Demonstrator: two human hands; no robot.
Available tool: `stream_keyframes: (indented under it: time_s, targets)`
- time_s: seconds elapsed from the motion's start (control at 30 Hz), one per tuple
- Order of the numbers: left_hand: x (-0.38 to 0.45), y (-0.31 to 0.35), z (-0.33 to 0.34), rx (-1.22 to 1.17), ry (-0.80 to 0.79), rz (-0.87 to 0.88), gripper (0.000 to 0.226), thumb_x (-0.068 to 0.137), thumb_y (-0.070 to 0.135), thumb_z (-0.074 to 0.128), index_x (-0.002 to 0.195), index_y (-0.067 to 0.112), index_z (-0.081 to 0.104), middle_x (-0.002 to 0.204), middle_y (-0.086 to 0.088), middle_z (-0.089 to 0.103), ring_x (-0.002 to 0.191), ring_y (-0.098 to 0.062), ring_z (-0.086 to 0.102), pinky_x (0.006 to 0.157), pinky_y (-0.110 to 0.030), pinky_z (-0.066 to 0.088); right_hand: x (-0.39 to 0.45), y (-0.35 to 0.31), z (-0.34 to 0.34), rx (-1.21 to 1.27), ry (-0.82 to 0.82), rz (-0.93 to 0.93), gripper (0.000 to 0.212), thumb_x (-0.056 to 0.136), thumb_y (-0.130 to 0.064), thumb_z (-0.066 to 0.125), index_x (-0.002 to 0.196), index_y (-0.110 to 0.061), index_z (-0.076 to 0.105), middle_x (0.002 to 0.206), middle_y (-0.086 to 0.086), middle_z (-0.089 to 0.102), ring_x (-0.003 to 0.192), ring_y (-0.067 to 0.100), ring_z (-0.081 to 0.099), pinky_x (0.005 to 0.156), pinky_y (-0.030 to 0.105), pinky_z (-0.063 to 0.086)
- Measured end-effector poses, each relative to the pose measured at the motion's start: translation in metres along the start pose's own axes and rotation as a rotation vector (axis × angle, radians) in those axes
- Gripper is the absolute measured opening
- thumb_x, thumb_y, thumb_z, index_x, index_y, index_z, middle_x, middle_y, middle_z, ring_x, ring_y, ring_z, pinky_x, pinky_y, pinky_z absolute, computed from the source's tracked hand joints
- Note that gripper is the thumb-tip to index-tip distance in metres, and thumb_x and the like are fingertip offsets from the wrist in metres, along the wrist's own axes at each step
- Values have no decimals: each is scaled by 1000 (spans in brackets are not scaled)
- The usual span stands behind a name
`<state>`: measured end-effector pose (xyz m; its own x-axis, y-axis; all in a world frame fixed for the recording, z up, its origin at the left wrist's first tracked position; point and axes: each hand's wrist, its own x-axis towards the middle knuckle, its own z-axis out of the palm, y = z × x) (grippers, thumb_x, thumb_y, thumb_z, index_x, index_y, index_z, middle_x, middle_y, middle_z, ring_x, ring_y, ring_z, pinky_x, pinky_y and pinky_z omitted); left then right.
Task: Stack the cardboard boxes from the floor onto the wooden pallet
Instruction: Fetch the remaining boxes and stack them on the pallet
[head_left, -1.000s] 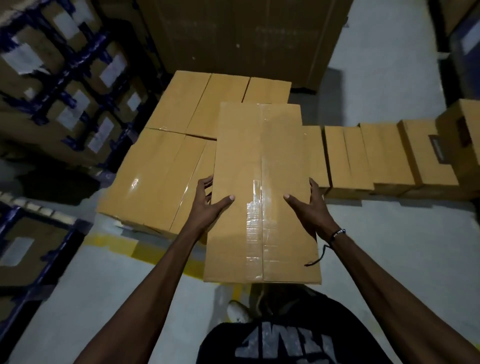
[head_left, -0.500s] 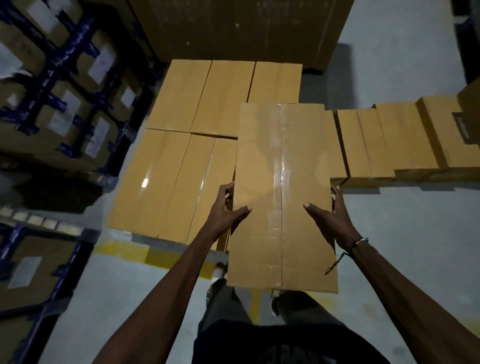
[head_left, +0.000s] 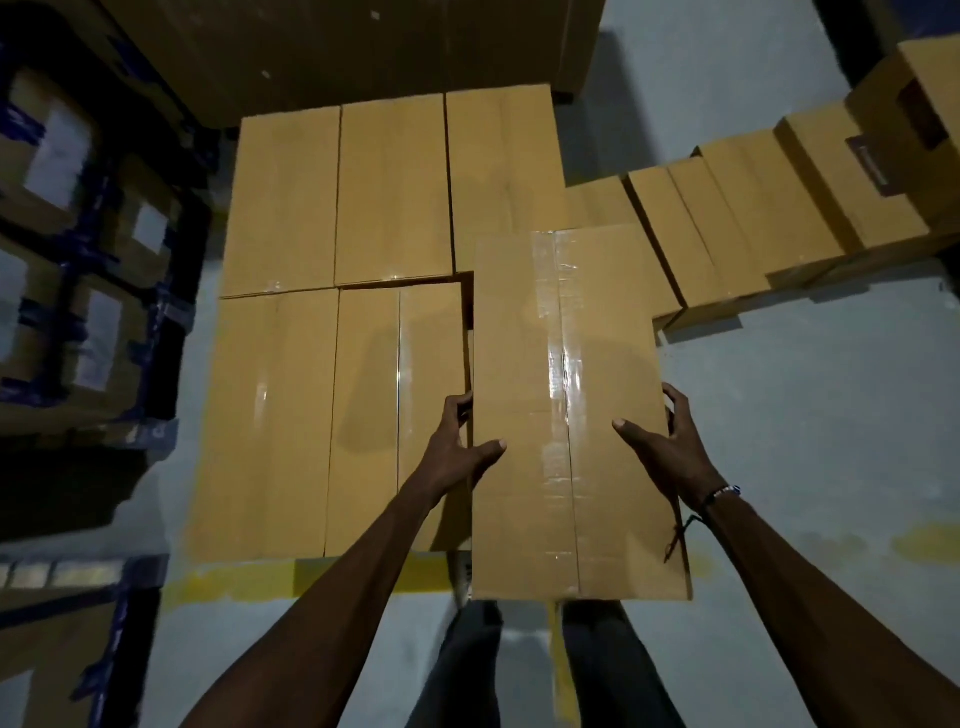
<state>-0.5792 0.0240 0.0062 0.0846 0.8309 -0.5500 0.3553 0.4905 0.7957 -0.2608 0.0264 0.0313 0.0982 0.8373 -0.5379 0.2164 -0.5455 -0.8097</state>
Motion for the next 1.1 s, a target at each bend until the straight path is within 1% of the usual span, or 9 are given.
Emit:
stream_keyframes:
  time_s: [0.1, 0.27, 0.33, 0.4, 0.43, 0.57, 0.7, 0.8, 1.1]
  targets:
    - [22, -21, -6, 4, -17, -35, 83, 88, 24, 85, 151, 25, 31, 146, 11, 40, 143, -12, 33, 114, -32, 30, 19, 16, 13, -3, -4, 22, 83, 84, -30, 84, 147, -44, 31, 130, -11, 57, 120, 18, 59, 97, 42, 54]
    - [58, -56, -3, 30, 3, -58, 81, 88, 23, 84, 151, 27, 33, 150, 8, 40, 135, -13, 39, 107, -30, 35, 61, 46, 28, -34, -33, 39, 83, 86, -31, 82, 148, -43, 29, 136, -5, 56, 122, 19, 58, 98, 43, 53]
    - [71, -72, 2, 73, 32, -42, 87, 81, 43, 87, 149, 41, 33, 168, 2, 26, 149, -23, 31, 121, -45, 31, 78, 59, 32, -48, -48, 34, 81, 87, -29, 82, 147, -43, 29, 131, -8, 56, 120, 17, 59, 94, 39, 55]
    - [85, -94, 7, 164, 60, -45, 94, 69, 64, 82, 148, 51, 33, 175, 4, 5, 160, -27, 10, 125, -64, 16, 94, 72, 35, -52, -67, 31, 82, 88, -26, 80, 148, -42, 27, 131, -8, 55, 119, 14, 59, 93, 36, 53]
    - [91, -103, 9, 208, 75, -53, 96, 68, 67, 79, 150, 49, 33, 175, 4, -1, 161, -28, 2, 125, -67, 8, 101, 78, 38, -56, -75, 28, 82, 88, -26, 80, 148, -42, 26, 134, -7, 55, 120, 13, 58, 95, 36, 52]
    - [103, -127, 15, 299, 139, -35, 98, 75, 62, 80, 158, 42, 32, 175, 3, -12, 160, -31, -13, 122, -64, -7, 127, 103, 45, -64, -115, 37, 86, 89, -25, 79, 152, -42, 22, 146, -2, 49, 126, 18, 54, 98, 36, 48]
    - [113, -149, 21, 331, 192, 12, 100, 74, 71, 70, 161, 42, 29, 175, 4, -13, 160, -28, -15, 122, -63, -8, 146, 126, 55, -59, -131, 55, 90, 91, -24, 77, 154, -39, 16, 147, -3, 46, 128, 20, 52, 105, 43, 47]
    - [121, -161, 27, 367, 218, 48, 99, 76, 74, 65, 162, 43, 26, 174, 6, -16, 159, -25, -19, 122, -61, -11, 157, 139, 60, -61, -132, 69, 90, 92, -22, 75, 155, -37, 12, 144, -6, 44, 129, 19, 50, 107, 41, 45]
    - [132, -180, 44, 397, 297, 98, 87, 90, 65, 65, 164, 38, 26, 173, 7, -20, 158, -25, -26, 117, -57, -18, 184, 156, 66, -65, -144, 74, 92, 93, -21, 73, 157, -32, 8, 145, -5, 44, 129, 19, 50, 107, 40, 44]
